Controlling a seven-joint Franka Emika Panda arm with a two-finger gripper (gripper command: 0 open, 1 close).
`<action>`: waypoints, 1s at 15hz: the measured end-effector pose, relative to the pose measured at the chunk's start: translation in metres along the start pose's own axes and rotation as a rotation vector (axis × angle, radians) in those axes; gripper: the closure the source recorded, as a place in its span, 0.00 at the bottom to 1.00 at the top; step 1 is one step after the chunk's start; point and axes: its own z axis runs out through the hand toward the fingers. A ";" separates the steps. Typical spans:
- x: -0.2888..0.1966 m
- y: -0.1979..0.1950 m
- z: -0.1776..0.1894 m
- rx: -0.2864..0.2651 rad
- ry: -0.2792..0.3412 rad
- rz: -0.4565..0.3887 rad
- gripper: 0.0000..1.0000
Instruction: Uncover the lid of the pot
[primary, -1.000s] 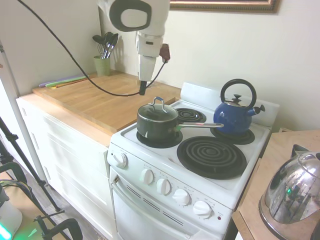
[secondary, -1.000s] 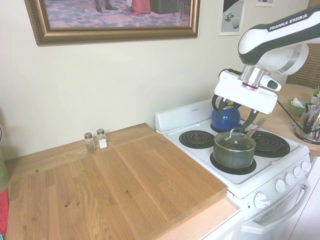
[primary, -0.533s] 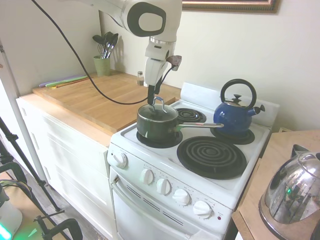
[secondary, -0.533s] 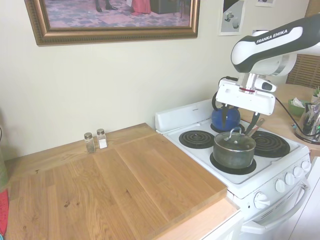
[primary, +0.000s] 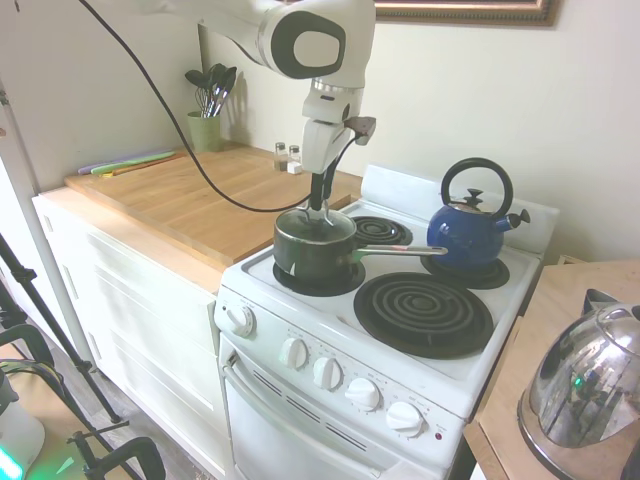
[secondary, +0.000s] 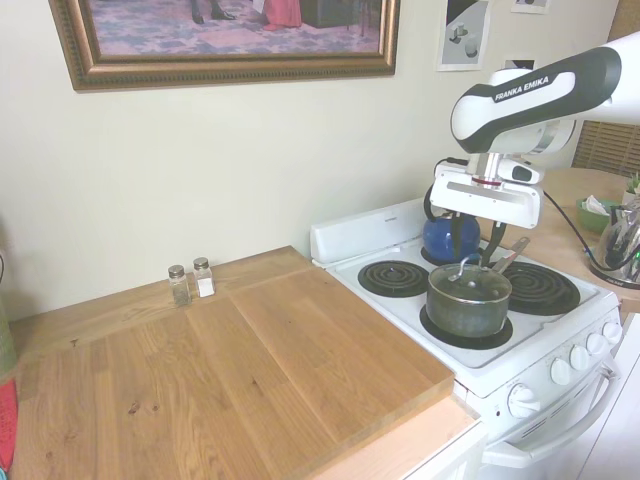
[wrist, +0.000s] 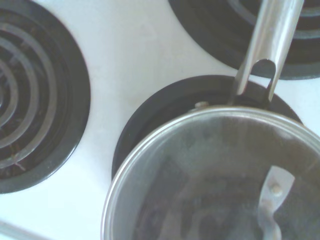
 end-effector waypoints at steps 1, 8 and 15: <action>0.001 -0.001 0.001 -0.002 0.004 0.002 1.00; 0.006 -0.001 0.000 -0.017 0.017 0.006 1.00; 0.004 -0.001 -0.001 -0.013 0.019 0.000 1.00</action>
